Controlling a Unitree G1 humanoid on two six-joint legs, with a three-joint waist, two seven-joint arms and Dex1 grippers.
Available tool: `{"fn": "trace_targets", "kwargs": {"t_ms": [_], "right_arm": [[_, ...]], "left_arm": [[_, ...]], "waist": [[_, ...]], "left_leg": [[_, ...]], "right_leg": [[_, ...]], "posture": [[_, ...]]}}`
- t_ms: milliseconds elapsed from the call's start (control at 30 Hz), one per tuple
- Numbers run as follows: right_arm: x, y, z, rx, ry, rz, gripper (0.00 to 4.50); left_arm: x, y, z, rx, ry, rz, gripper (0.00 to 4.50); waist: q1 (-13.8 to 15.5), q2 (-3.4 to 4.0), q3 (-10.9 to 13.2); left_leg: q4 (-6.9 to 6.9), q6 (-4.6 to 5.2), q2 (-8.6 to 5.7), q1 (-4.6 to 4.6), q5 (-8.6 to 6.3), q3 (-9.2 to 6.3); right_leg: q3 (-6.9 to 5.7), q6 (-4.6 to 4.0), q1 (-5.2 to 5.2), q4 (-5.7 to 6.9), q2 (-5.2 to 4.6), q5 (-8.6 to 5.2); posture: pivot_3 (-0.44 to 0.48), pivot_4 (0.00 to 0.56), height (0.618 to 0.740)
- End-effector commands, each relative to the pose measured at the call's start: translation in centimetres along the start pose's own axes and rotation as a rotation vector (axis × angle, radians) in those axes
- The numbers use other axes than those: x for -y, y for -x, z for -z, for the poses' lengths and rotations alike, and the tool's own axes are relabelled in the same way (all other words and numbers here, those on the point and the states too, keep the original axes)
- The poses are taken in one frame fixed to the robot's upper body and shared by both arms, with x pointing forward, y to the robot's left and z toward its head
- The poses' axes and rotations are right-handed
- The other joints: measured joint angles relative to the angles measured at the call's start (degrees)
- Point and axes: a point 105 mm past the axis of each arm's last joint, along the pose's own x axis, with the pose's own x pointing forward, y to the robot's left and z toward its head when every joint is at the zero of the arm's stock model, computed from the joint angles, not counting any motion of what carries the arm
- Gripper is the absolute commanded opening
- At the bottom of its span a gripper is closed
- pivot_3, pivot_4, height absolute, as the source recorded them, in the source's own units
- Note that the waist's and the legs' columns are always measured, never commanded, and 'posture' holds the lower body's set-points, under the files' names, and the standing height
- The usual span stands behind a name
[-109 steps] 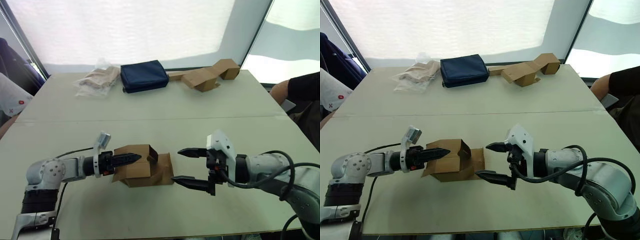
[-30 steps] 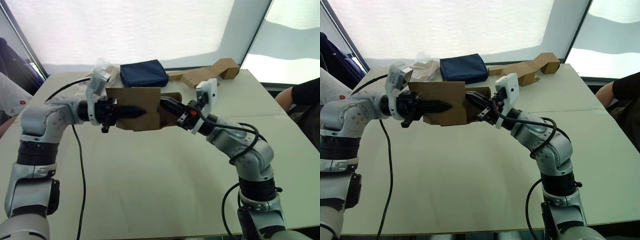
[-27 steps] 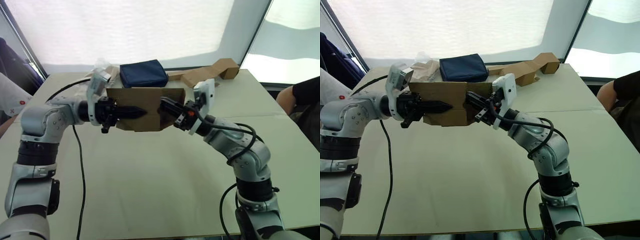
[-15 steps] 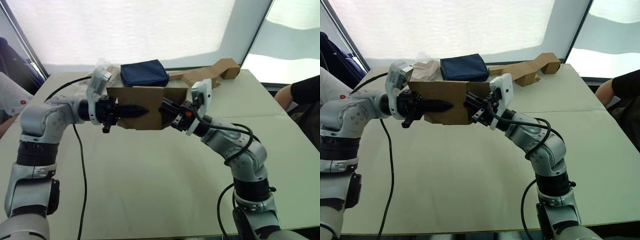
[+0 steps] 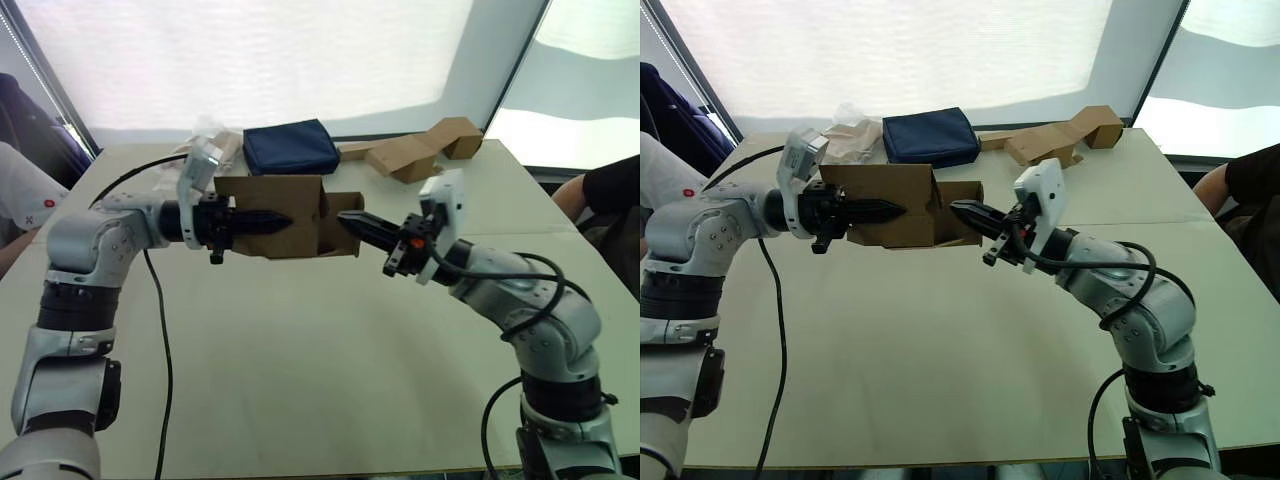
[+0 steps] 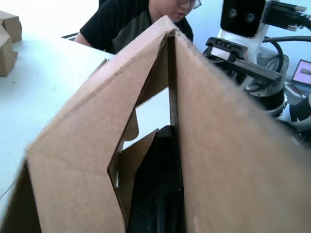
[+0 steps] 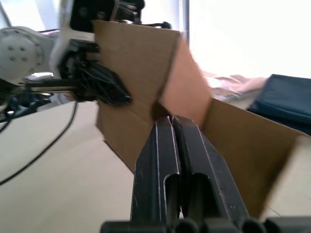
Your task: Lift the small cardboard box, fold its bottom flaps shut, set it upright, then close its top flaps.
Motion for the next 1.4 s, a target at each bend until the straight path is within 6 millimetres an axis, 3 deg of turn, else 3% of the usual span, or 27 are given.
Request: {"fn": "trace_targets", "kwargs": {"t_ms": [33, 233, 467, 867, 1400], "right_arm": [[-1.6, 1.9, 0.5, -0.072, -0.002, -0.08, 0.05], [-2.7, 2.0, 3.0, -0.169, -0.015, -0.11, 0.05], [-1.8, -0.7, 3.7, -0.144, 0.035, -0.046, 0.05], [-1.0, -2.4, 2.9, -0.043, 0.04, -0.027, 0.05], [-2.6, -3.7, 1.3, 0.062, 0.014, -0.127, 0.05]], "left_arm": [[0.4, 0.2, -0.9, 0.005, -0.031, 0.012, 0.0], [0.5, 0.0, -1.2, 0.007, -0.034, 0.023, 0.0], [0.9, -0.2, -1.8, 0.015, -0.038, 0.041, 0.0], [1.6, -0.3, -1.8, 0.023, -0.017, 0.077, 0.0], [1.6, -0.2, -1.3, 0.018, -0.011, 0.072, 0.0]], "waist": [[0.0, 0.0, 0.0], [-0.5, 0.0, 0.0], [-0.2, -0.01, 0.0], [-0.1, -0.01, 0.0], [-0.2, -0.01, 0.0]], "left_leg": [[0.0, 0.0, 0.0, -0.01, 0.0, 0.0], [0.0, 0.01, 0.03, 0.04, 0.0, 0.01], [0.01, 0.01, 0.03, 0.02, 0.0, 0.0], [0.02, 0.0, 0.02, 0.01, 0.0, -0.01], [0.02, 0.0, 0.02, 0.02, 0.0, -0.01]], "right_leg": [[0.0, 0.0, 0.0, 0.0, 0.0, 0.0], [0.04, 0.0, 0.0, 0.03, 0.06, 0.0], [0.03, 0.0, 0.0, 0.02, 0.09, 0.0], [0.01, 0.0, 0.0, 0.02, 0.06, 0.0], [0.01, 0.0, 0.0, 0.03, 0.05, 0.0]], "posture": [[0.0, 0.15, 0.74], [0.0, 0.15, 0.74], [0.0, 0.15, 0.74], [0.0, 0.15, 0.74], [0.0, 0.15, 0.74]]}}
